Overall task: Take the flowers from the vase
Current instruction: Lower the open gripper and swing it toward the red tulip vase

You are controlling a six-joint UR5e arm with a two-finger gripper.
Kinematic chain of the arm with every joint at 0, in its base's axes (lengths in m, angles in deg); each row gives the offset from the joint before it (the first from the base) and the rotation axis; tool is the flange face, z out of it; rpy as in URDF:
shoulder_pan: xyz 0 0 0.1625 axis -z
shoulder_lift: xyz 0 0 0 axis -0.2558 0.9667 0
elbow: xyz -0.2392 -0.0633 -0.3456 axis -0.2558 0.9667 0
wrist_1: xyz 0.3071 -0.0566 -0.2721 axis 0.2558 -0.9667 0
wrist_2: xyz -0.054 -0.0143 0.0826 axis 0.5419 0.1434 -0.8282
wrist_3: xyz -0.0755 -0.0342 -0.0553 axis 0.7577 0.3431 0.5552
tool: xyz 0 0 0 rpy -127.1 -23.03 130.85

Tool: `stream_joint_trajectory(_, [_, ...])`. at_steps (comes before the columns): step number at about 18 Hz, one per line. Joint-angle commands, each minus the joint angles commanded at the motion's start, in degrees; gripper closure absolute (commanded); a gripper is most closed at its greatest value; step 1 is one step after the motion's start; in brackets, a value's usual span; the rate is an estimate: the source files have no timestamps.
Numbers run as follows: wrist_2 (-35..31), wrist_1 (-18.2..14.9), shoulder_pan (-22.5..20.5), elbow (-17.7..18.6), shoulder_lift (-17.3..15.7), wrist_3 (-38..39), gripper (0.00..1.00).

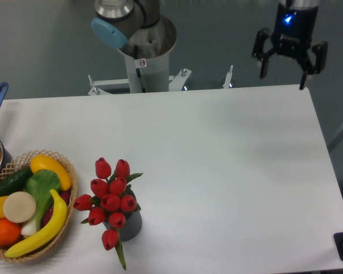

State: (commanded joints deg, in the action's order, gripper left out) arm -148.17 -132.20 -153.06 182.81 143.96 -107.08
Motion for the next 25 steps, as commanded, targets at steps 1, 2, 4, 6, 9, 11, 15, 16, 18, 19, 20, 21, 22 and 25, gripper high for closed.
stream_joint_trajectory(1, [0.0, 2.4, 0.8, 0.9, 0.3, 3.3, 0.00])
stream_joint_trajectory(2, [0.1, 3.5, 1.8, 1.2, 0.5, 6.0, 0.00])
stream_joint_trajectory(4, [0.3, 3.6, 3.4, 1.3, 0.7, 8.6, 0.00])
stream_joint_trajectory(6, [1.0, 3.6, 5.1, 1.4, 1.7, 10.1, 0.00])
stream_joint_trajectory(9, [1.0, 3.9, 8.5, 1.9, 2.4, 11.6, 0.00])
stream_joint_trajectory(11, [2.5, 4.4, 10.2, 2.2, 3.1, 11.7, 0.00])
stream_joint_trajectory(15, [4.3, 4.6, 11.4, 5.4, 2.6, 11.6, 0.00])
stream_joint_trajectory(16, [4.4, 4.7, 11.5, 5.5, 2.6, 11.6, 0.00])
stream_joint_trajectory(18, [5.0, 6.0, 13.1, 5.6, 3.2, 11.7, 0.00])
stream_joint_trajectory(19, [6.1, 7.8, 13.6, 6.2, 3.4, 11.7, 0.00])
stream_joint_trajectory(20, [8.4, 10.0, 13.9, 6.5, 4.4, 11.8, 0.00])
stream_joint_trajectory(21, [11.5, 11.6, 14.2, 6.5, 5.9, 11.8, 0.00])
stream_joint_trajectory(22, [14.8, 12.7, 14.2, 6.4, 7.0, 11.7, 0.00])
stream_joint_trajectory(25, [21.1, 13.1, 14.5, 6.2, 8.4, 11.4, 0.00])
